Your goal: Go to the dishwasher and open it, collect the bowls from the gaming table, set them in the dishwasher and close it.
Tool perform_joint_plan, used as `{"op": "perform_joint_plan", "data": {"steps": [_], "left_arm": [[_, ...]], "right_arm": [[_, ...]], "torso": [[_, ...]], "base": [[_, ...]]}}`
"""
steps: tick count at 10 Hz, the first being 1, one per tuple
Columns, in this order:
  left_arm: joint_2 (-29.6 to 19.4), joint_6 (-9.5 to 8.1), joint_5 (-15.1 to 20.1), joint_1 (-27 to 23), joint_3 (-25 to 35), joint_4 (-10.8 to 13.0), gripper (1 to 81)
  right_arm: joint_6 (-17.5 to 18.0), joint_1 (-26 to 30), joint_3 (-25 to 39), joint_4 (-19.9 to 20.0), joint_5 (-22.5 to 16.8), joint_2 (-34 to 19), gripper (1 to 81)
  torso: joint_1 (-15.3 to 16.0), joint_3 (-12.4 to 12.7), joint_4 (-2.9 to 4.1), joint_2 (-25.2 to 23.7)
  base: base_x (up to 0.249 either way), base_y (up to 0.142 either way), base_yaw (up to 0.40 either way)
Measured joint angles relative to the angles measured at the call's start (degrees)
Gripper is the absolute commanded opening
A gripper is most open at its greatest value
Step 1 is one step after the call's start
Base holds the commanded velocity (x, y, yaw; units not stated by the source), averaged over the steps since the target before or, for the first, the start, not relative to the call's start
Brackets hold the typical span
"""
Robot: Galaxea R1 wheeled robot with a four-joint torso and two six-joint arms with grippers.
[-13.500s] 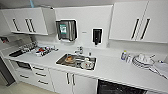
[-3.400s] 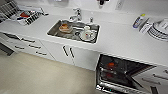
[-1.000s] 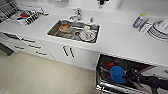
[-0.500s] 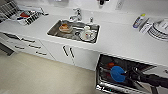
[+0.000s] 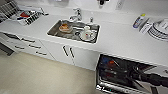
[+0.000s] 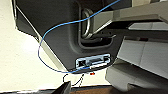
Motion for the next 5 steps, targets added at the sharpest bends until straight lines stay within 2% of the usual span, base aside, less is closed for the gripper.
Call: {"op": "perform_joint_plan", "data": {"steps": [2, 3, 5], "left_arm": [[0.0, 0.00, 0.3, 0.0, 0.0, 0.0, 81.1], [0.1, 0.00, 0.3, 0.1, -0.2, 0.0, 81.1], [0.8, -0.02, 0.5, 0.3, -2.6, -0.1, 81.1]], "right_arm": [[-0.2, -0.1, 3.6, 0.0, -4.0, -1.8, 81.1], [-0.5, -1.0, 5.2, 0.0, -4.6, -3.1, 81.1], [-0.7, -5.9, 7.7, 0.0, -6.3, -6.9, 81.1]], "torso": [[0.0, 0.0, 0.00, 0.0], [0.0, 0.0, 0.00, 0.0], [0.0, 0.0, 0.00, 0.0]], "base": [[0.000, 0.000, 0.000], [0.000, 0.000, 0.000], [0.000, 0.000, 0.000]]}}
